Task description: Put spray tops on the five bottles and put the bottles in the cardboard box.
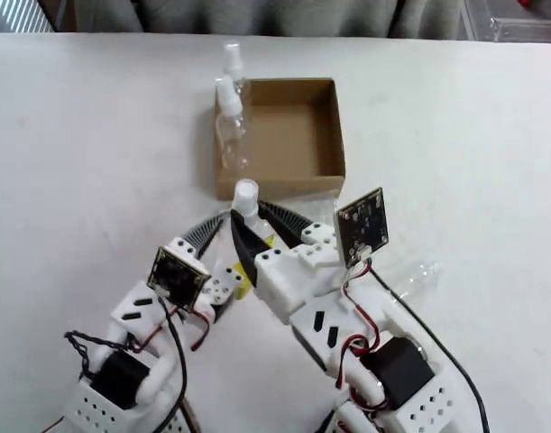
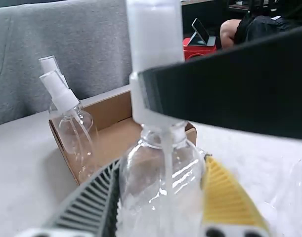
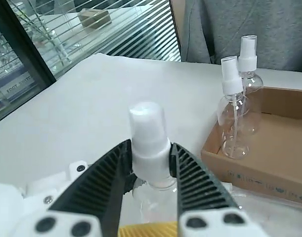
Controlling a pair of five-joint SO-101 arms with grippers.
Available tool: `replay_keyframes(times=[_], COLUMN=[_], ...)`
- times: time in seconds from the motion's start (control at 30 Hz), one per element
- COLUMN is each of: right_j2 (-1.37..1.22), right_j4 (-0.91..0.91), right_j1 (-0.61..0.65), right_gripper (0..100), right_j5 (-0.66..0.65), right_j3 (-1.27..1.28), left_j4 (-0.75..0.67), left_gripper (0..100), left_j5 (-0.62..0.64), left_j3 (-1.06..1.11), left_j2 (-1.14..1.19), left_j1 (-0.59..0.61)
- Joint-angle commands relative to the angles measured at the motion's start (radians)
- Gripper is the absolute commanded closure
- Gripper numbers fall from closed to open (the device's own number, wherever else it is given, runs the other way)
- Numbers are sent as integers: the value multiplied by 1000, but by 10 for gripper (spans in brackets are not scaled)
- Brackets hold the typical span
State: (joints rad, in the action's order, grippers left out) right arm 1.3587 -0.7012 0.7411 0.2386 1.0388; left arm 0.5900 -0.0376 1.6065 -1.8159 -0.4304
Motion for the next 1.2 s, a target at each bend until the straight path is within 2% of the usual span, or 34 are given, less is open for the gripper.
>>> replay_keyframes(times=[0.0,0.13,0.6,0.77,0.87,1.03,1.17], right_j2=[8,8,1,-1,10,68,200], right_j4=[-10,-10,-108,-85,-139,-245,-259], right_j1=[30,30,28,27,-41,-254,-328], right_gripper=[925,851,846,846,846,851,851], right_j5=[-17,-17,-20,-115,-141,-144,-138], right_j3=[-11,-17,-186,-183,-189,-187,-183], left_j4=[-32,-34,-31,-31,-31,-34,-34], left_gripper=[980,980,980,980,980,980,980], left_j5=[-6,-6,-6,-6,-5,-5,-5], left_j3=[-14,-12,-3,21,28,37,38], left_j2=[-15,-15,-15,-15,-13,-13,-13], left_j1=[-2,-2,-2,-2,-12,19,71])
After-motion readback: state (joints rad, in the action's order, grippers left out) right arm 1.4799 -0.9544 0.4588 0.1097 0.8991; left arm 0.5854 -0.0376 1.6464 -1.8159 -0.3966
